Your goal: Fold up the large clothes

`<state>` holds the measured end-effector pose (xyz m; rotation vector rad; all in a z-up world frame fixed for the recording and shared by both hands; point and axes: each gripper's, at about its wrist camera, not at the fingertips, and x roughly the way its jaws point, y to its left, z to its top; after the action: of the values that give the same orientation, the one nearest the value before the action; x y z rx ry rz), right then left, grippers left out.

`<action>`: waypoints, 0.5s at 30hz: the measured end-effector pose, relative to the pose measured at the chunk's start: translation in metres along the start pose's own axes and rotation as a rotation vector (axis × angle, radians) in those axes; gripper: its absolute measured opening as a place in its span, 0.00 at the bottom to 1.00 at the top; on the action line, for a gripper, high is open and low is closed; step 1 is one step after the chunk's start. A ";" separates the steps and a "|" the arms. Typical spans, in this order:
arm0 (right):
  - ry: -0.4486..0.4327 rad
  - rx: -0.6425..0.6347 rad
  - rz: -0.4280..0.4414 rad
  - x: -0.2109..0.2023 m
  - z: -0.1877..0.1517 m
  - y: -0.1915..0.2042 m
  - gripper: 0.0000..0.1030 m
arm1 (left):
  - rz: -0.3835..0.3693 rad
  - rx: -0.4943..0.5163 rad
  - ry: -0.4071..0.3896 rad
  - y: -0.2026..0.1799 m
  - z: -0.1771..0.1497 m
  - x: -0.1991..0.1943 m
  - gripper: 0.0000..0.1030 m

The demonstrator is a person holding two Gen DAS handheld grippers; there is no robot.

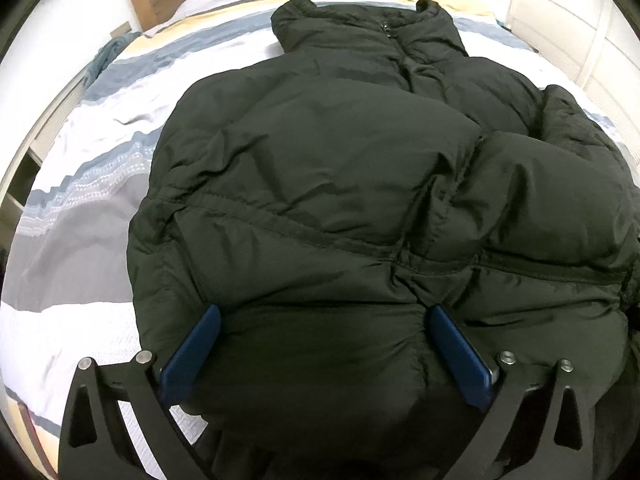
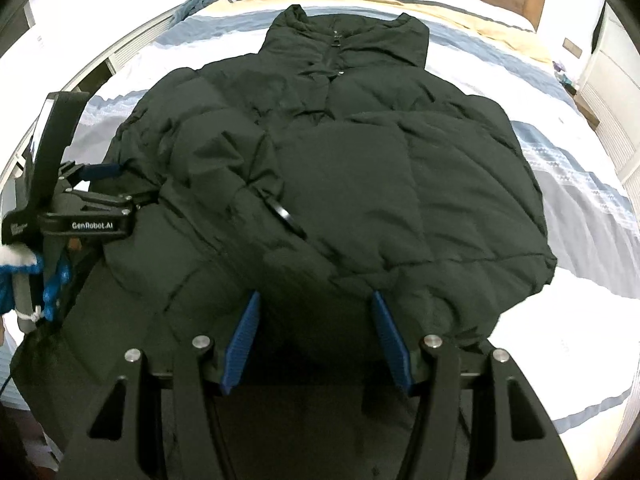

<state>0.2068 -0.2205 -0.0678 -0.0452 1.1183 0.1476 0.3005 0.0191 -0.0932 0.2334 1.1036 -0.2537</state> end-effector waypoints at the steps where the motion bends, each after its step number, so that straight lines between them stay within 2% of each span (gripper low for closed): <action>1: 0.001 0.002 0.006 -0.002 -0.001 -0.004 0.55 | -0.002 0.003 0.007 0.000 0.001 0.000 0.99; 4: 0.003 -0.007 0.008 -0.009 -0.001 -0.013 0.55 | -0.002 0.023 0.016 0.002 0.005 -0.006 0.99; 9: -0.032 0.005 0.017 -0.031 0.013 -0.039 0.55 | -0.004 0.014 -0.028 0.023 0.021 -0.032 0.99; 13: -0.105 0.033 0.014 -0.039 0.051 -0.075 0.55 | -0.011 -0.046 -0.068 0.060 0.069 -0.039 0.99; 15: -0.147 0.056 0.013 -0.035 0.080 -0.096 0.62 | -0.020 -0.078 -0.083 0.075 0.097 -0.034 0.99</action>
<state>0.2769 -0.3101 -0.0051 0.0225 0.9755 0.1296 0.3920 0.0632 -0.0161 0.1410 1.0314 -0.2351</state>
